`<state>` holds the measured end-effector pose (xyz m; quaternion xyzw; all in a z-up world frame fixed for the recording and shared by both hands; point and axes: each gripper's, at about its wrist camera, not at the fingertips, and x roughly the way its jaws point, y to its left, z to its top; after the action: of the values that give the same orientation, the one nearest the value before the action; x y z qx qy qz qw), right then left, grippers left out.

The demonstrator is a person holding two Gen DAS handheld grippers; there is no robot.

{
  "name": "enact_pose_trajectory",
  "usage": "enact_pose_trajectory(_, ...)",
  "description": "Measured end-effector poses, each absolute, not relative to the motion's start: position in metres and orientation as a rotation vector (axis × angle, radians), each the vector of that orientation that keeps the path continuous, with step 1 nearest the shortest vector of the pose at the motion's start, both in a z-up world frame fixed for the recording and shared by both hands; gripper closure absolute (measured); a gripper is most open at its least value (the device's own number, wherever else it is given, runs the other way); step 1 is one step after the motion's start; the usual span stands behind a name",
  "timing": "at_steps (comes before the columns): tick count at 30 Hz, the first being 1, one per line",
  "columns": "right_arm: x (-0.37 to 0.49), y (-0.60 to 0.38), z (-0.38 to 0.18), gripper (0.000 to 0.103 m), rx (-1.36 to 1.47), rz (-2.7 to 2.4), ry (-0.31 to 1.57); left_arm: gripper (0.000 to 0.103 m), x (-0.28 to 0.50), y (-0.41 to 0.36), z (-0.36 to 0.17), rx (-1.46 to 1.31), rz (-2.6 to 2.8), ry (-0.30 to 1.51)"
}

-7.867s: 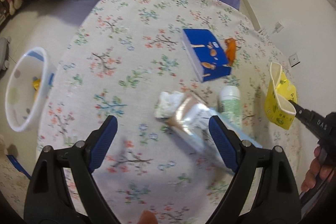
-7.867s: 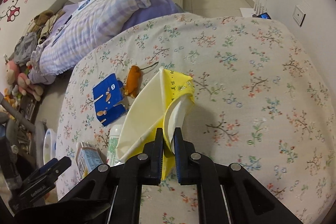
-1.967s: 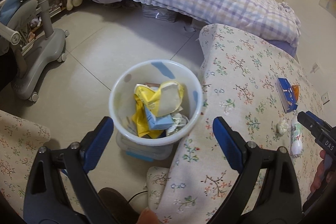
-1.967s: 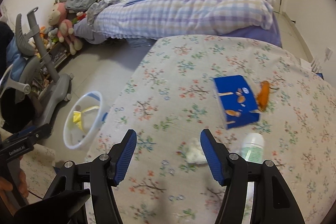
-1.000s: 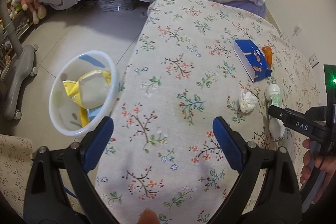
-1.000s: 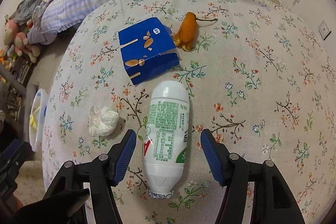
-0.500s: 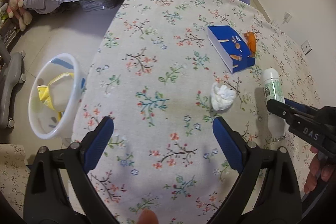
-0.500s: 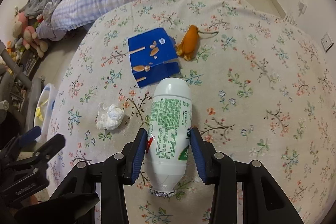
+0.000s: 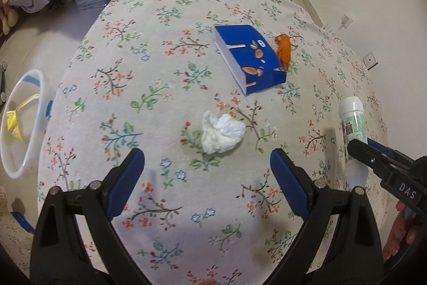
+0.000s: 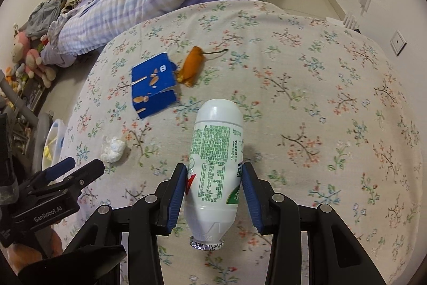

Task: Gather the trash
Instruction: 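Grasp the crumpled white tissue with the left gripper while the right holds the bottle, then carry the tissue into the bin and open the left gripper while the right carries the bottle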

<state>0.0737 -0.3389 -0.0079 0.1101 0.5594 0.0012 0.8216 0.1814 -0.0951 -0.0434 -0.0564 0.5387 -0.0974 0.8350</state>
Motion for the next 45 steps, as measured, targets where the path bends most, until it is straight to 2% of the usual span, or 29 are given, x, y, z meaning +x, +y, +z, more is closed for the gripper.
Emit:
enact_pose_trajectory(4, 0.068, -0.358, -0.007, 0.06, 0.246, -0.021, 1.188, 0.017, 0.186, -0.105, -0.048, -0.127, -0.224, 1.131)
enact_pose_trajectory(17, 0.05, -0.401, -0.009, 0.06, 0.264, -0.078, 1.183, 0.07, 0.194, -0.122, -0.068, -0.101, -0.222, 1.134)
enact_pose_trajectory(20, 0.049, -0.406, -0.009, 0.06, 0.265, -0.083, 1.181, 0.075, 0.194, -0.125, -0.067, -0.079, -0.223, 1.126)
enact_pose_trajectory(26, 0.05, -0.403, -0.005, 0.06, 0.255, -0.078, 1.172, 0.078, 0.19, -0.124, -0.059, -0.055, -0.226, 1.09)
enact_pose_trajectory(45, 0.077, -0.332, 0.011, 0.06, 0.222, 0.04, 1.137, 0.079, 0.183, -0.064, -0.035, -0.062, -0.162, 1.035)
